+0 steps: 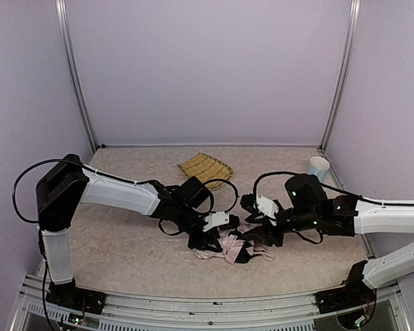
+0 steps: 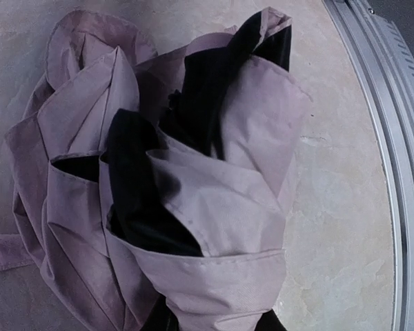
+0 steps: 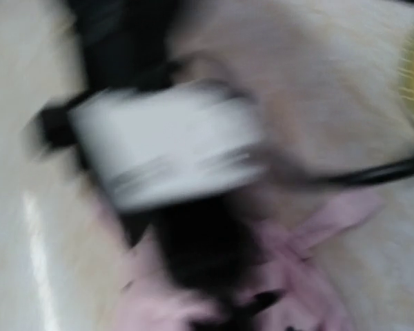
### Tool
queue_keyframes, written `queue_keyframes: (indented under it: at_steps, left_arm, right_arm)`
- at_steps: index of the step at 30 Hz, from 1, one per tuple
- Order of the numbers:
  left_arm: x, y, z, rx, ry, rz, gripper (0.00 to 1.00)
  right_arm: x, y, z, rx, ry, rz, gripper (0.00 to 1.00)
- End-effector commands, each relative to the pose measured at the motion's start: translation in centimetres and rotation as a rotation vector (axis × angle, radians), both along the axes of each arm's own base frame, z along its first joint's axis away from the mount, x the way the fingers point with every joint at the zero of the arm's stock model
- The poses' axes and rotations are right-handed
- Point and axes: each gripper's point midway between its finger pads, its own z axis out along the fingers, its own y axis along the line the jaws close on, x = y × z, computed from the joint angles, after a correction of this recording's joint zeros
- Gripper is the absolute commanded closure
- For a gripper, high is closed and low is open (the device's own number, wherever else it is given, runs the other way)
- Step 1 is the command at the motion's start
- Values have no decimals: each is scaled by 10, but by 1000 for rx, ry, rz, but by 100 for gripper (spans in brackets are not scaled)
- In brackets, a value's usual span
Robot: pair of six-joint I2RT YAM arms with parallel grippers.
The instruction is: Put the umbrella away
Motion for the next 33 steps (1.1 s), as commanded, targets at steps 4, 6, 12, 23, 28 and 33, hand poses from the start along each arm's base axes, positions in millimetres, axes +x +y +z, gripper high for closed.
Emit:
queue_keyframes:
  at_steps: [4,6,12,23,28,33]
  left_arm:
    - [-34,50,-54,260,381,86,100]
    - [-33,52,-58,278,396,102,100]
    - [-34,56,-63,302,435,114,100]
    - [-38,56,-65,305,482,102,100]
    - [-36,49,-49,233,489,81,97]
    - [-35,41,-25,144,471,34,91]
  right_arm:
    - [-32,7,-24,-165,-372,210,46]
    - [-37,17,-28,-207,-446,246,45]
    - [-28,26,-61,-350,-499,294,26]
    - [5,5,-134,-741,-441,227,46]
    - [-5,-9,-152,-810,-364,258,53]
    - [-24,-31,-179,-921,-228,324,34]
